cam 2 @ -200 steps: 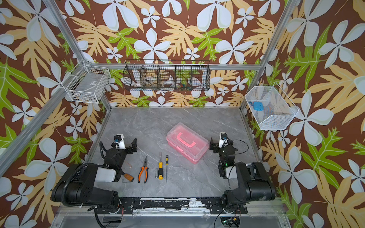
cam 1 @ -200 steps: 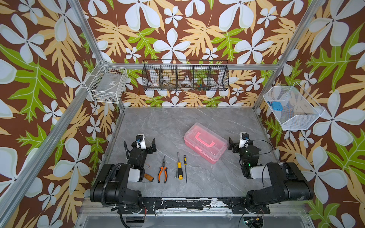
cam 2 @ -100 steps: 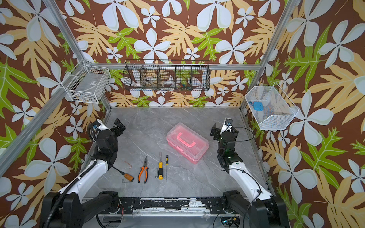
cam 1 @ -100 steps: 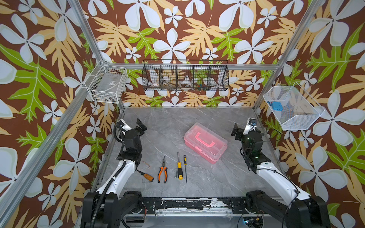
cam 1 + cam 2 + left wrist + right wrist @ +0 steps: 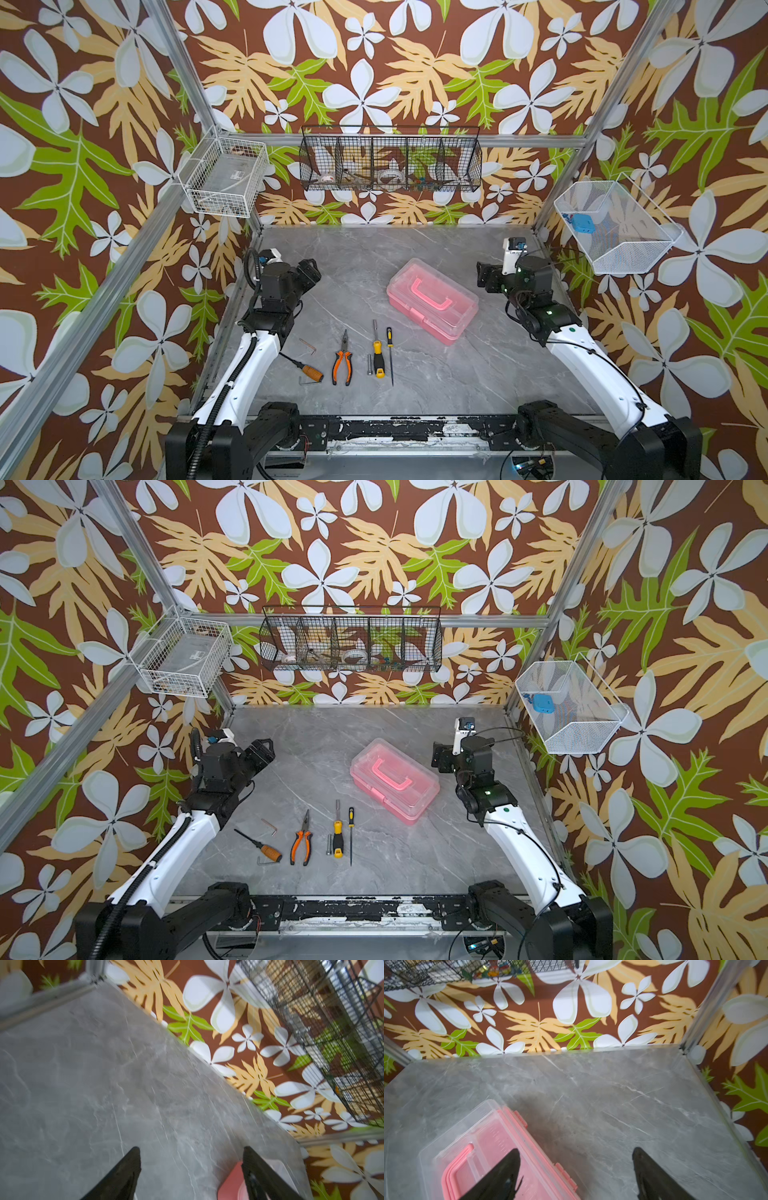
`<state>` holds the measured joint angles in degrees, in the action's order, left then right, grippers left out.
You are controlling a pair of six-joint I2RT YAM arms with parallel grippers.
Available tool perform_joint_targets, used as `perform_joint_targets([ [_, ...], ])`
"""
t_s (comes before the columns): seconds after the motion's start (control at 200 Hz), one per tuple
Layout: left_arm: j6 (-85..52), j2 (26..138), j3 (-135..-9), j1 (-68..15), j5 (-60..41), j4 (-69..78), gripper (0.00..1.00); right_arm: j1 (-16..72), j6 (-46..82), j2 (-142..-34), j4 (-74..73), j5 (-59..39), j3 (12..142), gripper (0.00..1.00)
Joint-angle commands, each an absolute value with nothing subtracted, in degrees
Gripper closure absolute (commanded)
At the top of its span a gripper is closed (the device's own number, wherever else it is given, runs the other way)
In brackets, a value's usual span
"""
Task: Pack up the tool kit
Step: 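Raise both arms and reach both grippers toward the pink-lidded clear tool box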
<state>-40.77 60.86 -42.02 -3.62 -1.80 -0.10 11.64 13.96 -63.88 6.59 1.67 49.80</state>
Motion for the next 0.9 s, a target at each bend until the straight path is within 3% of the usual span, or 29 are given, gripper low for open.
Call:
perform_joint_targets([
  [0.0,-44.0,59.7,-41.0,-5.4,-13.3,-0.6,0.26,11.7,15.2,-66.3,12.1,-7.0,51.0,0.26],
  [0.12,-45.2,59.5,-40.9,-11.1,-13.8,-0.4,0.26,11.7,15.6,-69.5,13.0,-13.6,51.9,0.30],
  [0.37,-47.8,68.0,-42.6,-25.4,-12.3,5.6,0.27,11.6,16.6,-74.4,13.2,-19.8,54.1,0.25],
  [0.475,-48.8,71.7,-43.9,-27.1,-13.5,8.4,0.28,11.7,16.8,-76.1,13.3,-20.5,54.5,0.24],
  [0.611,-49.5,76.3,-46.2,-28.9,-15.3,11.3,0.38,11.6,17.1,-78.2,13.2,-22.7,54.8,0.24],
  [0.896,-51.3,87.8,-49.2,-31.2,-19.1,17.5,0.42,11.7,20.4,-77.2,12.6,-25.5,52.2,0.25],
])
